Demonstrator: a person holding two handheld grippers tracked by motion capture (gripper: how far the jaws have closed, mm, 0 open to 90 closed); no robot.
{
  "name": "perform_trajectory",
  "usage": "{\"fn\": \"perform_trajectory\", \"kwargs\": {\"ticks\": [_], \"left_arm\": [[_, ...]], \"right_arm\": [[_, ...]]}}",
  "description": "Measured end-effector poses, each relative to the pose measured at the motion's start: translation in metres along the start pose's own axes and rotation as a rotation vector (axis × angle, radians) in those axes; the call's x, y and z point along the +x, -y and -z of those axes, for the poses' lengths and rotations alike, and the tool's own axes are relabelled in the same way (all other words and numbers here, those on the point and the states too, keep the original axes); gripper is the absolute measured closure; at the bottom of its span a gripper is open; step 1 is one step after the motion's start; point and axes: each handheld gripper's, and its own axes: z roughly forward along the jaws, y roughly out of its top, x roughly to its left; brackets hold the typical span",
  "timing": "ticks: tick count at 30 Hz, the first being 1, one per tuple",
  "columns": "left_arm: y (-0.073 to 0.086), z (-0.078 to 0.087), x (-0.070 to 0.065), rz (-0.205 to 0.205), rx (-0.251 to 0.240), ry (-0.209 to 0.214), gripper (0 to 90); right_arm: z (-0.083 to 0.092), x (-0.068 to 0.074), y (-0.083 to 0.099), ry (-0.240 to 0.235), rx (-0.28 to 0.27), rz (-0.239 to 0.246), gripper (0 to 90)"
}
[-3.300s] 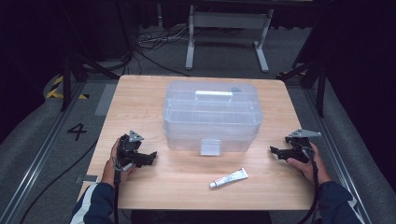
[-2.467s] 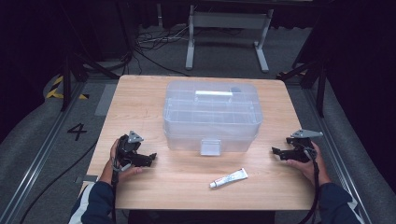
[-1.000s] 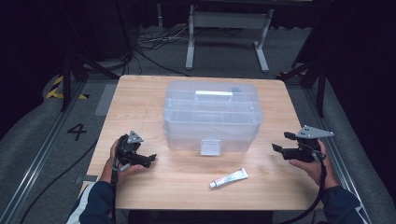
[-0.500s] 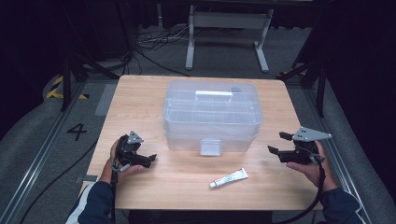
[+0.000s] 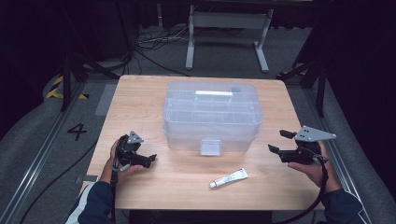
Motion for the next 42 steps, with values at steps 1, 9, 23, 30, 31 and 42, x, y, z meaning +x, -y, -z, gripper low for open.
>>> {"fn": "perform_trajectory", "kwargs": {"ticks": [1, 9, 23, 30, 31, 42], "left_arm": [[0.0, 0.0, 0.0, 0.0, 0.0, 0.0, 0.3], [0.0, 0.0, 0.0, 0.0, -0.001, -0.002, 0.5], [0.0, 0.0, 0.0, 0.0, -0.001, -0.002, 0.4], [0.0, 0.0, 0.0, 0.002, 0.0, -0.002, 0.4], [0.0, 0.0, 0.0, 0.002, 0.0, -0.002, 0.4], [0.0, 0.0, 0.0, 0.002, -0.001, -0.002, 0.4]], "right_arm": [[0.001, 0.0, -0.002, 0.002, -0.005, 0.003, 26.7], [0.012, 0.0, -0.017, 0.016, -0.053, 0.027, 28.3], [0.02, 0.002, -0.046, 0.021, -0.106, 0.064, 30.9], [0.019, 0.005, -0.061, 0.021, -0.119, 0.085, 30.9], [0.017, 0.006, -0.065, 0.015, -0.118, 0.086, 30.8], [0.002, 0.009, -0.084, 0.005, -0.106, 0.106, 30.4]]}}
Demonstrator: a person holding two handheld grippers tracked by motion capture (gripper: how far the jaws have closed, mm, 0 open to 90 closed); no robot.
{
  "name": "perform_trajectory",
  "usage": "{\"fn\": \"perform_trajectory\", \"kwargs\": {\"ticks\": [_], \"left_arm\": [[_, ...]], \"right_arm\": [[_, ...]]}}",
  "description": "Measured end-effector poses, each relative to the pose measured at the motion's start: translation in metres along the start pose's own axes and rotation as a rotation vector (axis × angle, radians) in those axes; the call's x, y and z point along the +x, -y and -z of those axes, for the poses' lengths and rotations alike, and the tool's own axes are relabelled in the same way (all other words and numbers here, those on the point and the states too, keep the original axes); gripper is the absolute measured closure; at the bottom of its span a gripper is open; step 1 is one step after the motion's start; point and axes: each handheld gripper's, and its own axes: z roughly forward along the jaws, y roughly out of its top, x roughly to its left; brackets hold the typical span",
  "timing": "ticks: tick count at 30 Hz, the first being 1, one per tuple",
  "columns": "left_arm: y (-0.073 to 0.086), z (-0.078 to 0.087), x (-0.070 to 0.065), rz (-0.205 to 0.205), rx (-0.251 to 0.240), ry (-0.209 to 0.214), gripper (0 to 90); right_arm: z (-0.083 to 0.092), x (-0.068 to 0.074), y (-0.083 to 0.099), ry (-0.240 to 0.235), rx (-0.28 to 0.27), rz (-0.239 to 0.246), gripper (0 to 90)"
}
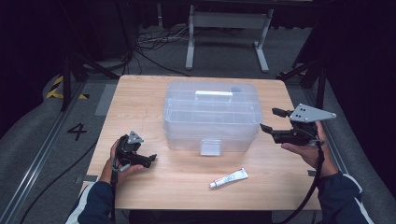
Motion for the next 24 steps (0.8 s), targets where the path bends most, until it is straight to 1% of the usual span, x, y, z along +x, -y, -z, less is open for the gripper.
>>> {"fn": "perform_trajectory", "kwargs": {"ticks": [5, 10, 12, 14, 19, 20, 21, 22, 24], "left_arm": [[0.0, 0.0, 0.0, 0.001, 0.001, 0.0, 0.3], [0.0, 0.0, 0.0, 0.001, 0.001, 0.0, 0.3], [0.0, 0.0, 0.0, 0.001, 0.001, 0.0, 0.3], [0.0, 0.0, 0.0, 0.001, 0.001, 0.0, 0.3], [0.0, 0.0, 0.0, 0.001, 0.001, 0.0, 0.3], [0.0, 0.0, 0.0, 0.001, 0.001, 0.0, 0.3], [0.0, 0.0, 0.0, 0.001, 0.001, 0.0, 0.3], [0.0, 0.0, 0.0, 0.0, 0.001, 0.0, 0.3], [0.0, 0.0, 0.0, -0.001, 0.0, -0.001, 0.4]], "right_arm": [[-0.005, -0.001, -0.005, -0.013, 0.004, 0.002, 29.3], [-0.013, -0.002, -0.016, -0.01, 0.01, 0.011, 29.3], [-0.016, -0.001, -0.021, -0.022, 0.01, 0.012, 29.2], [-0.021, 0.0, -0.026, -0.017, 0.017, 0.03, 29.3], [-0.036, 0.004, -0.035, -0.038, 0.021, 0.03, 29.3], [-0.04, 0.005, -0.037, -0.04, 0.026, 0.037, 29.3], [-0.04, 0.005, -0.037, -0.04, 0.026, 0.037, 29.3], [-0.045, 0.007, -0.039, -0.041, 0.032, 0.04, 29.7], [-0.048, 0.009, -0.04, -0.044, 0.039, 0.041, 30.2]]}}
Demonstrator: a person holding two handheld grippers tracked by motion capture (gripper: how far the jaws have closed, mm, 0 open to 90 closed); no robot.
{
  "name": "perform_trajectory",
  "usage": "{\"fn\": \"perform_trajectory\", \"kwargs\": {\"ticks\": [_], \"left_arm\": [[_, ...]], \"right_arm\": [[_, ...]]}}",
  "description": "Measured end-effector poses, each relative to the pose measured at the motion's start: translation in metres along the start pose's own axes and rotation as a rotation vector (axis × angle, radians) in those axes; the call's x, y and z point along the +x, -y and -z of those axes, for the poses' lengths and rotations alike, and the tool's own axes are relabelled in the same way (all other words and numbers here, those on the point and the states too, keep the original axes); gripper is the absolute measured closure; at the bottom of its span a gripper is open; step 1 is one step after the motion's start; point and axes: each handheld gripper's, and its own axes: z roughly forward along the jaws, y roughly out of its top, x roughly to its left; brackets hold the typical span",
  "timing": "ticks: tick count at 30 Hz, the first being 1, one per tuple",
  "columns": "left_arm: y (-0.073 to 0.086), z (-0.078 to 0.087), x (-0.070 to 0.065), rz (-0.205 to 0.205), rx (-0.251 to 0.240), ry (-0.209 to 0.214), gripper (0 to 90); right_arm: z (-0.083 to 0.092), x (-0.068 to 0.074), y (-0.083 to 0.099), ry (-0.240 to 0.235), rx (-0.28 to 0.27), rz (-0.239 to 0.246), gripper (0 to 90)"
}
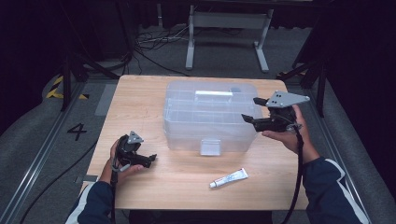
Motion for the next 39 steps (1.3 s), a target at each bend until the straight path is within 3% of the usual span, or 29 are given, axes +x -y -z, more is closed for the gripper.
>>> {"fn": "perform_trajectory", "kwargs": {"ticks": [23, 26, 28, 38, 39], "left_arm": [[0.0, 0.0, 0.0, -0.001, -0.001, -0.002, 0.7], [0.0, 0.0, 0.0, -0.001, 0.0, -0.003, 0.7], [0.0, 0.0, 0.0, 0.001, 0.001, -0.004, 0.7], [0.0, 0.0, 0.0, 0.001, 0.0, -0.003, 0.7], [0.0, 0.0, 0.0, 0.001, -0.001, -0.002, 0.7]], "right_arm": [[-0.042, -0.01, -0.027, -0.033, 0.079, -0.018, 38.1], [-0.048, -0.01, -0.029, -0.022, 0.104, -0.013, 44.8], [-0.049, -0.011, -0.03, -0.024, 0.091, -0.015, 48.5], [-0.062, -0.011, -0.035, -0.018, 0.122, -0.024, 56.1], [-0.064, -0.011, -0.038, -0.017, 0.121, -0.023, 61.2]]}}
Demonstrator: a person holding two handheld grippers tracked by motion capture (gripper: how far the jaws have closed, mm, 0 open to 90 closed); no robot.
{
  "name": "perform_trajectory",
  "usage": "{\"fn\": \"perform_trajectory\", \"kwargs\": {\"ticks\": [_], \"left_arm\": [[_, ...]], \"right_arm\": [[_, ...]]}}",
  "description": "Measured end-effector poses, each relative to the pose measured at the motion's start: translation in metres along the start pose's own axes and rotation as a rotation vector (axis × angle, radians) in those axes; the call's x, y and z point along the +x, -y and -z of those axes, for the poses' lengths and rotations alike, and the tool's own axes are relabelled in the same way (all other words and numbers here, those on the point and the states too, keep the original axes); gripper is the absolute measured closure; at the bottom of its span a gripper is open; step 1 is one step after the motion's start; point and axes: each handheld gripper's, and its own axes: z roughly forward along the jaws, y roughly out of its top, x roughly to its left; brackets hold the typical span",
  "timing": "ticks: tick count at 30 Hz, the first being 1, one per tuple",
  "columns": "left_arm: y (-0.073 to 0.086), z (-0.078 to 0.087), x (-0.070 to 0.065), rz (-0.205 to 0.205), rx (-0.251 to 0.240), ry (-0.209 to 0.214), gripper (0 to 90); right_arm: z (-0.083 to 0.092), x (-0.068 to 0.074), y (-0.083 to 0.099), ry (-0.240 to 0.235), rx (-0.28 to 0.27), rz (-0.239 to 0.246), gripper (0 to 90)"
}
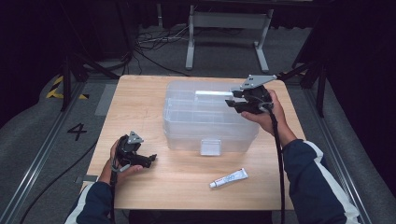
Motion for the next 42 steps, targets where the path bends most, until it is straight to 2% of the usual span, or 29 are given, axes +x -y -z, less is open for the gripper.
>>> {"fn": "perform_trajectory", "kwargs": {"ticks": [4, 7, 21, 33, 36, 42], "left_arm": [[0.0, 0.0, 0.0, -0.001, 0.0, 0.0, 0.7], [0.0, 0.001, 0.0, -0.011, 0.0, 0.004, 1.4], [0.0, 0.001, 0.0, -0.013, -0.004, 0.006, 2.8], [0.001, 0.002, 0.0, -0.025, -0.017, 0.02, 5.2], [0.002, 0.004, -0.002, -0.04, -0.028, 0.032, 11.6], [0.002, 0.004, -0.002, -0.04, -0.027, 0.036, 12.6]], "right_arm": [[-0.003, 0.0, -0.004, -0.006, 0.006, -0.009, 66.3], [-0.008, 0.002, -0.007, 0.001, 0.02, 0.015, 69.7], [-0.011, -0.002, -0.011, 0.002, 0.038, 0.037, 72.1], [-0.011, -0.009, -0.019, -0.003, 0.051, 0.017, 72.1], [-0.012, -0.011, -0.021, -0.003, 0.05, 0.003, 72.0], [-0.012, -0.014, -0.025, -0.002, 0.065, -0.004, 72.0]]}}
